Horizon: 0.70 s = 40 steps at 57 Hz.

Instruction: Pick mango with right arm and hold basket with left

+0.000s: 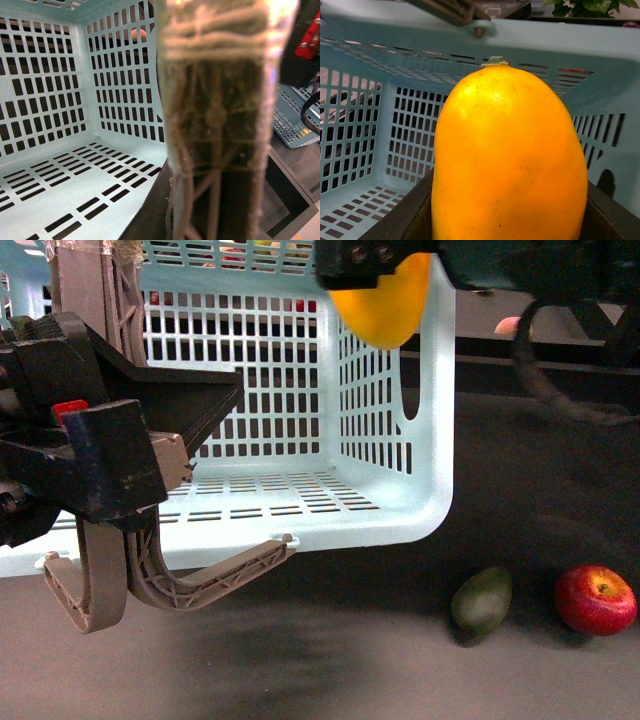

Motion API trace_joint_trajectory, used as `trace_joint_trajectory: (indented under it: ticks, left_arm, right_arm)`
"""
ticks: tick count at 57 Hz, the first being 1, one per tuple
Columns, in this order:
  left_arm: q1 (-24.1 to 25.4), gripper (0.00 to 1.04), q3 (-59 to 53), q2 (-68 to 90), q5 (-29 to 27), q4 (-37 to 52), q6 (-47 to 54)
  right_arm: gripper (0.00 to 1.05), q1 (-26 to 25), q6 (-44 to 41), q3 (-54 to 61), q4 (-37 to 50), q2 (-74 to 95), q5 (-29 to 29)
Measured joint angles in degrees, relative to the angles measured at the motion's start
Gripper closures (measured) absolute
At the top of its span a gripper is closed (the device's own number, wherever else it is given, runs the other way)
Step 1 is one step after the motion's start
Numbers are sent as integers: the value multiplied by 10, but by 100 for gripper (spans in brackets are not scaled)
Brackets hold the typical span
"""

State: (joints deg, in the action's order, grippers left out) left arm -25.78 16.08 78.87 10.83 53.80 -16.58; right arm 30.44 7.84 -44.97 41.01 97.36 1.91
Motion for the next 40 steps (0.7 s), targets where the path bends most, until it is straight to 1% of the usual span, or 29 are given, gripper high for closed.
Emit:
trace_joint_trajectory:
  ticks: [4,6,7,9,12,17,18,20,24,29,34,40]
  left_arm:
    - [0,97,0,0,0,0,0]
    - [0,97,0,0,0,0,0]
    - [0,97,0,0,0,0,0]
    - [0,97,0,0,0,0,0]
    - [0,97,0,0,0,0,0]
    - [0,97,0,0,0,0,0]
    - [0,97,0,0,0,0,0]
    - [0,97,-1,0,3,0,1]
    - [-2,97,-4,3,2,0,-3]
    - [-1,97,-4,3,0,0,-3]
    - [-1,97,-5,3,-2,0,-5]
    - [-1,97,-5,3,-3,0,-1]
  right_arm:
    - [45,6,0,-7,6,15,-7]
    - [43,9,-1,-10,9,22,-14]
    - [38,10,0,-10,10,25,-18]
    - [35,11,0,-10,13,27,-21]
    - [24,11,2,-10,24,28,-30]
    - [13,7,14,0,35,17,-46]
    - [8,5,17,11,42,5,-55]
    - [6,1,19,25,48,-9,-65]
    - [9,-10,23,57,53,-47,-83]
    - [8,-29,30,100,53,-104,-99]
    - [8,-58,30,149,50,-179,-123]
    - [8,-94,33,206,23,-268,-144]
